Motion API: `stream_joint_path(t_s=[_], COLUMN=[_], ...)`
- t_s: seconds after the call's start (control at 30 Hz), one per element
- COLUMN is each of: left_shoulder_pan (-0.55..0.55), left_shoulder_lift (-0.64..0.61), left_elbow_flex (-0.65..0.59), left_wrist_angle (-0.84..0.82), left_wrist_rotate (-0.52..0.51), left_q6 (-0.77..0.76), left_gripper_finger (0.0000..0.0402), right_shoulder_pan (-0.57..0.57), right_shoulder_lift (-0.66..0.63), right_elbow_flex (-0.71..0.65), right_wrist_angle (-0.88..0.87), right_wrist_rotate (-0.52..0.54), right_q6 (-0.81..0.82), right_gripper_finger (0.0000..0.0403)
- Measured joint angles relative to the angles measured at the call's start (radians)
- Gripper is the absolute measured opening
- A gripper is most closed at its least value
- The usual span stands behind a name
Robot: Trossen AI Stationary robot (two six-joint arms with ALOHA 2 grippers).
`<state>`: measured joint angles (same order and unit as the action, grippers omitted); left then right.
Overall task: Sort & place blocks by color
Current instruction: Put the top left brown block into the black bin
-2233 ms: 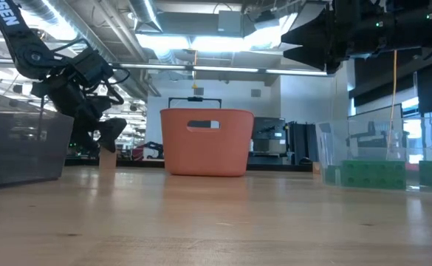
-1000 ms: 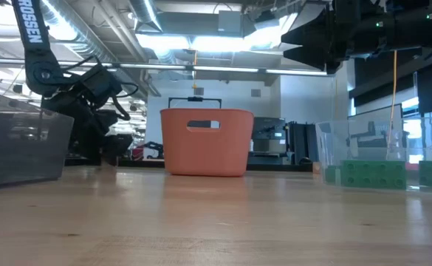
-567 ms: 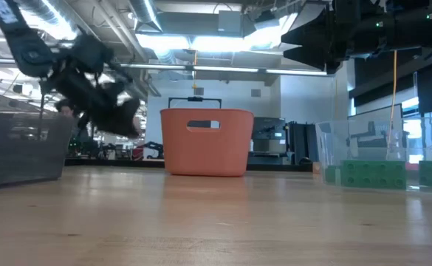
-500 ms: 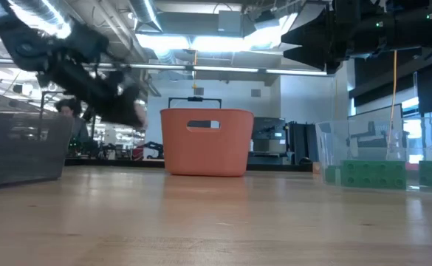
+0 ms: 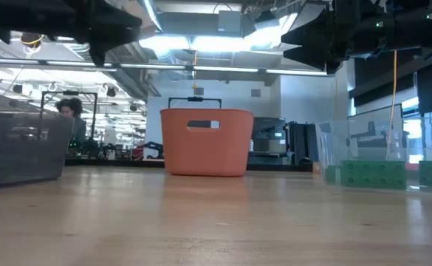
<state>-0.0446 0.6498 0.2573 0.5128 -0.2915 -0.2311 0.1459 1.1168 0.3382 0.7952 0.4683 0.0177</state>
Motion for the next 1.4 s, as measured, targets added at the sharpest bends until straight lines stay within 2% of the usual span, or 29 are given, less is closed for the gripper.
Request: stream_joint_path(t_s=[0.1,0.2,1.4], left_shoulder_pan=[-0.110,-0.155,-0.163], left_shoulder_lift=[0.006,0.002,-0.011], left_elbow_flex=[0.000,0.000,0.000], left_wrist_angle=[0.016,0.030,0.026], left_wrist_rotate=[-0.131,-0.215,-0.219], left_q6=[0.054,0.087,0.104], left_gripper_finger=[0.0108,0.0108,0.0108], right_shoulder_pan=[0.000,0.000,0.000], right_shoulder_lift=[0.000,0.000,0.000], right_elbow_flex=[0.000,0.000,0.000], right_wrist_angle=[0.000,0.000,-0.008], right_wrist_rotate=[0.000,0.000,0.000], right_q6=[0.000,0.000,0.003], right_gripper_finger=[0.0284,0.0284,0.0284])
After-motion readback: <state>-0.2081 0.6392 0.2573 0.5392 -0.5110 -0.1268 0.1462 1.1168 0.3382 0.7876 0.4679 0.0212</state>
